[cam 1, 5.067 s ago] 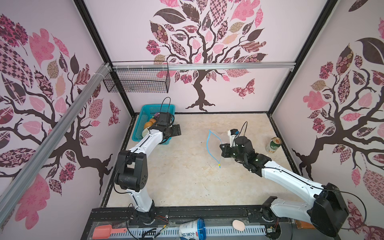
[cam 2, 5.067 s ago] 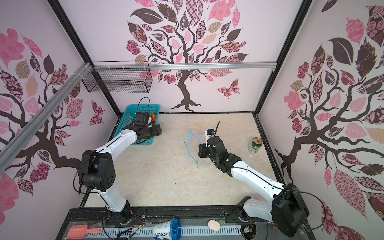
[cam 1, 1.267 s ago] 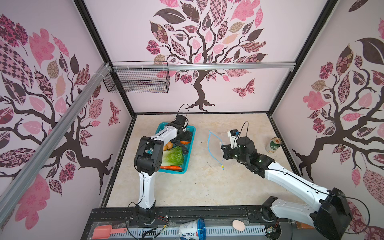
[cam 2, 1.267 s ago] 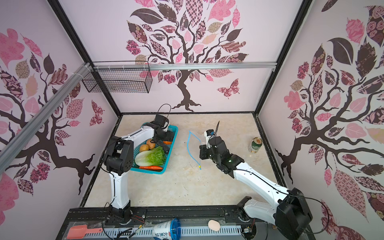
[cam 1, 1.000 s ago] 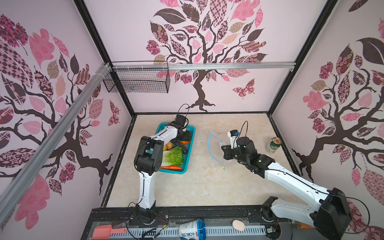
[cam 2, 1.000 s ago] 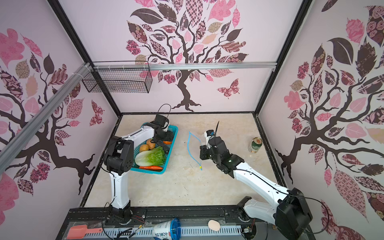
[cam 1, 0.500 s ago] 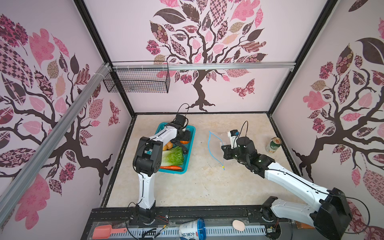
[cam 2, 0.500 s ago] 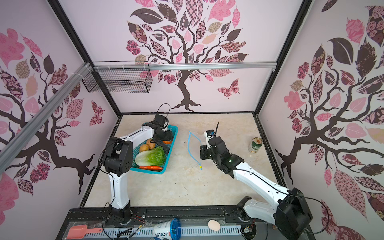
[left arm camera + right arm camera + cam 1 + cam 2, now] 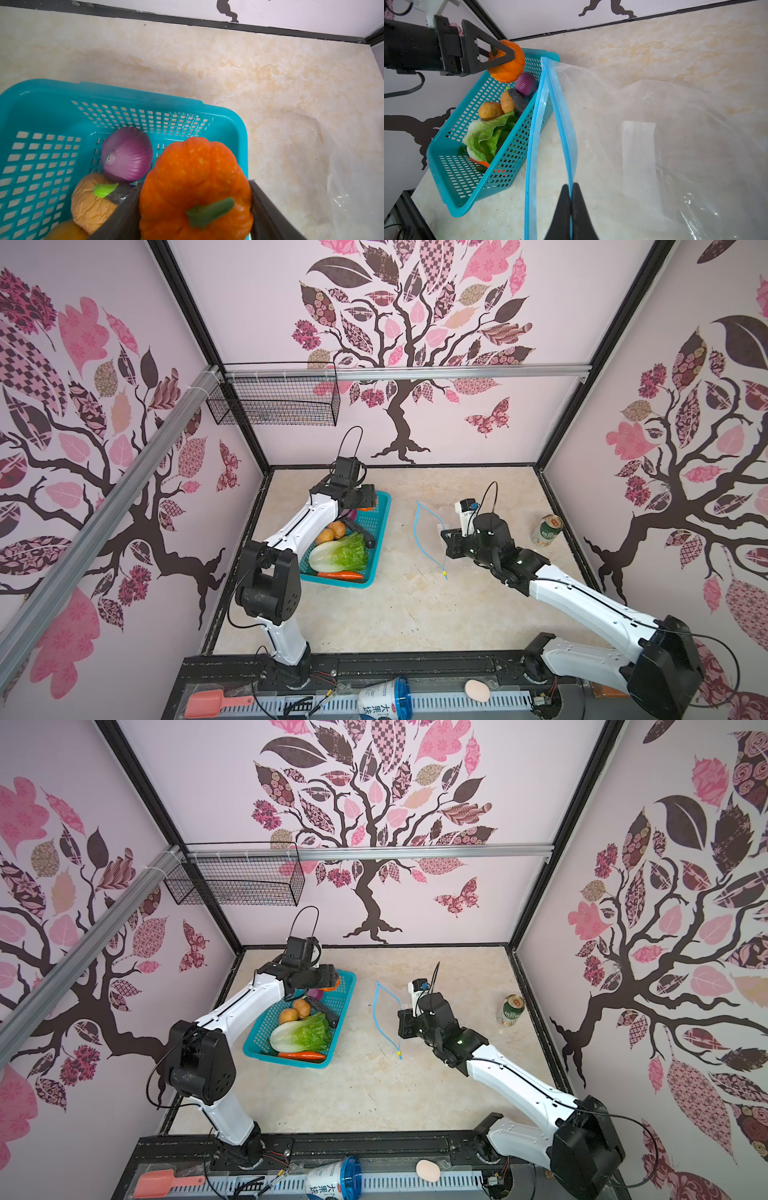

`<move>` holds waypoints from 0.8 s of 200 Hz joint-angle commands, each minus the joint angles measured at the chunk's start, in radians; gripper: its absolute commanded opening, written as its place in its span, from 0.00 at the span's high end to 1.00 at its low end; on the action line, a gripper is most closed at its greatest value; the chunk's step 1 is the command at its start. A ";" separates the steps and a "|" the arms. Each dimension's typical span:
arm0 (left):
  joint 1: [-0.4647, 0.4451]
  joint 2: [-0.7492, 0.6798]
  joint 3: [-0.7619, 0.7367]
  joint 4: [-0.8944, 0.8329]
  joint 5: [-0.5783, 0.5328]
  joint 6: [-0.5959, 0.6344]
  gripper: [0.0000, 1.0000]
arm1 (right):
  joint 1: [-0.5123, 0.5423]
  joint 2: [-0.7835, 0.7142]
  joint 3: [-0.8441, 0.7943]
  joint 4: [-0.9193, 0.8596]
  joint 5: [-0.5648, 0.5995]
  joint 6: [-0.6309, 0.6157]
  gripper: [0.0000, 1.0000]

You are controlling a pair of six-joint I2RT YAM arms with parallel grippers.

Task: Place the food in the zip-top bag and seal the zipper
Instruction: 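Lift the pumpkin with the left gripper and carry it to the bag opening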

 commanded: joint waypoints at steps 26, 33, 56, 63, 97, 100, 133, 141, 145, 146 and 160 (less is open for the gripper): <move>0.000 -0.142 -0.131 0.043 0.115 -0.068 0.42 | -0.003 -0.002 -0.003 0.045 -0.030 0.032 1.00; 0.000 -0.162 -0.154 0.060 0.163 -0.077 0.42 | -0.003 0.004 -0.004 0.049 -0.036 0.036 1.00; -0.001 -0.241 -0.242 0.143 0.322 -0.130 0.42 | -0.002 0.028 -0.004 0.057 -0.052 0.065 1.00; -0.002 -0.267 -0.274 0.181 0.364 -0.159 0.42 | -0.003 0.036 -0.002 0.059 -0.057 0.077 1.00; -0.028 -0.372 -0.410 0.355 0.472 -0.288 0.42 | -0.003 0.081 0.000 0.088 -0.094 0.135 1.00; -0.034 -0.380 -0.418 0.366 0.474 -0.295 0.42 | -0.002 0.086 -0.001 0.092 -0.097 0.140 1.00; -0.139 -0.427 -0.499 0.504 0.468 -0.381 0.42 | -0.003 0.141 -0.006 0.138 -0.137 0.209 1.00; -0.165 -0.427 -0.516 0.547 0.467 -0.406 0.42 | -0.002 0.151 -0.010 0.153 -0.147 0.226 1.00; -0.175 -0.426 -0.525 0.571 0.464 -0.420 0.42 | -0.003 0.153 -0.012 0.161 -0.151 0.234 1.00; -0.177 -0.426 -0.526 0.577 0.464 -0.424 0.42 | -0.003 0.154 -0.012 0.163 -0.152 0.235 1.00; -0.213 -0.420 -0.563 0.662 0.444 -0.456 0.43 | -0.004 0.156 -0.021 0.188 -0.167 0.257 1.00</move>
